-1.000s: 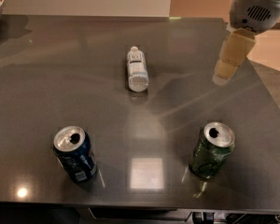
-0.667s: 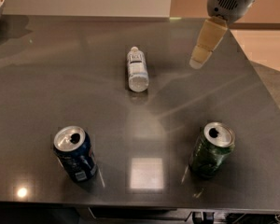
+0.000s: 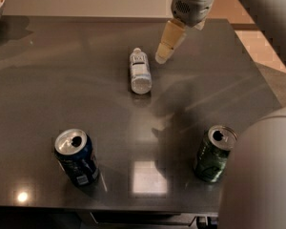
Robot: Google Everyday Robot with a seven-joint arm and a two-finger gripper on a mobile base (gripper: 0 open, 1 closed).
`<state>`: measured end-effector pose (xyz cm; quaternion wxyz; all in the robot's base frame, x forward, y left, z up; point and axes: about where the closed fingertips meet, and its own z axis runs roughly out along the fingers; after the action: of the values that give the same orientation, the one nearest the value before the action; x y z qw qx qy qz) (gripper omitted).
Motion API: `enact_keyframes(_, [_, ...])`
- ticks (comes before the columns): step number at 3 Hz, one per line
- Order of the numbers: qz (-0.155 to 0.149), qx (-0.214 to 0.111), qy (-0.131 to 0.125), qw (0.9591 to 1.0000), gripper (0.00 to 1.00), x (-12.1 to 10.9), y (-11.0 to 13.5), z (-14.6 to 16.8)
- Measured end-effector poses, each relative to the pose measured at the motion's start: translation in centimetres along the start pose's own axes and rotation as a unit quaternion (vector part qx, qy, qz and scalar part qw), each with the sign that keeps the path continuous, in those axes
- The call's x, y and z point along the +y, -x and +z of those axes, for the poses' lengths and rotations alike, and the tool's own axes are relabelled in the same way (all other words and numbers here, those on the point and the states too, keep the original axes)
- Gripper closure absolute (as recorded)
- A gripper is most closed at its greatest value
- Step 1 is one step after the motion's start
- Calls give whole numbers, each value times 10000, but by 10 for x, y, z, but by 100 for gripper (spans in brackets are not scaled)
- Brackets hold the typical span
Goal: Pick blue plastic bottle
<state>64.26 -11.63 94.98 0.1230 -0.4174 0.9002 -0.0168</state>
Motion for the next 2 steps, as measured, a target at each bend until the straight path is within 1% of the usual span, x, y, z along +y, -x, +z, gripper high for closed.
enact_keyframes(1, [578,136,51,9982,0,8,24,25])
enact_keyframes(2, [1172,282,13,9927,0,14,41,46])
